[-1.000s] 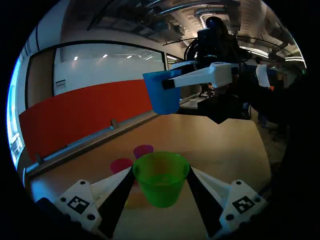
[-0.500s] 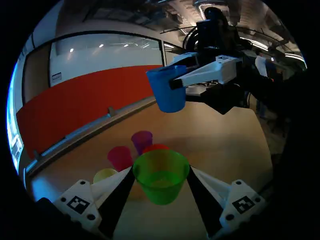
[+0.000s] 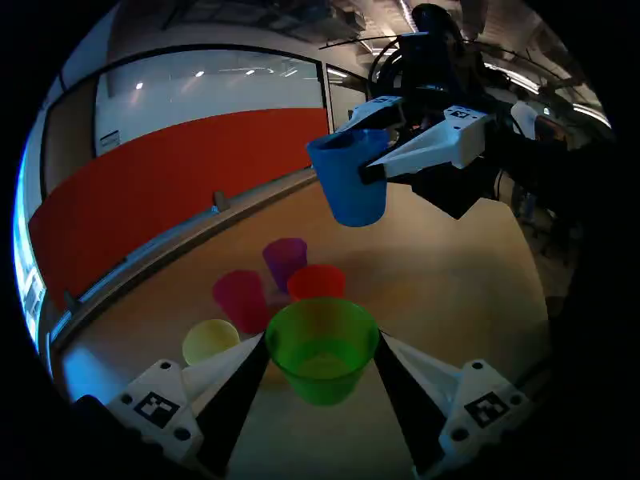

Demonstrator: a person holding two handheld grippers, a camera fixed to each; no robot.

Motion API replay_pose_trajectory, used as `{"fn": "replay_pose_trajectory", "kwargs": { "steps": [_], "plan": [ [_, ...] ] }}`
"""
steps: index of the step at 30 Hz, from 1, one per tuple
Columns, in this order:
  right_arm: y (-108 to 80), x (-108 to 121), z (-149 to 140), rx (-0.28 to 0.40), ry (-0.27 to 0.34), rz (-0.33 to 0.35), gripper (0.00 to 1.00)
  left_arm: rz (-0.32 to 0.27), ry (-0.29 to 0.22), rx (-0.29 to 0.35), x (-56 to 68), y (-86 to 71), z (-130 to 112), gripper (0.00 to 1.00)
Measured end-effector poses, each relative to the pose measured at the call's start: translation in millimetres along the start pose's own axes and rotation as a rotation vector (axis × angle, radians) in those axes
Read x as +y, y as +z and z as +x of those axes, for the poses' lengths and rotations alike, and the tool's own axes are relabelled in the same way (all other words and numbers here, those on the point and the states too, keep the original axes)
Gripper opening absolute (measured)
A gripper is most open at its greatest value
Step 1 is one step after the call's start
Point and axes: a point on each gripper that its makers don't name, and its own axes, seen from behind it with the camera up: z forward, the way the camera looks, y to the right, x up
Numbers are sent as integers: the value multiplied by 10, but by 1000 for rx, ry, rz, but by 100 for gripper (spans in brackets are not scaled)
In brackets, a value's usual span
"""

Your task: Pour water

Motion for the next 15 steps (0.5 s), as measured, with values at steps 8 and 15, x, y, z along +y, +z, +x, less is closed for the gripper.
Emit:
{"fn": "replay_pose_trajectory", "kwargs": {
  "steps": [8, 15],
  "plan": [
    [56, -23, -195, -42, 0, 21, 92, 3, -9, -66, -44, 67, -136, 88],
    [109, -25, -325, -67, 6, 36, 92, -10, -26, -102, -61, 120, -207, 88]
  ]
}}
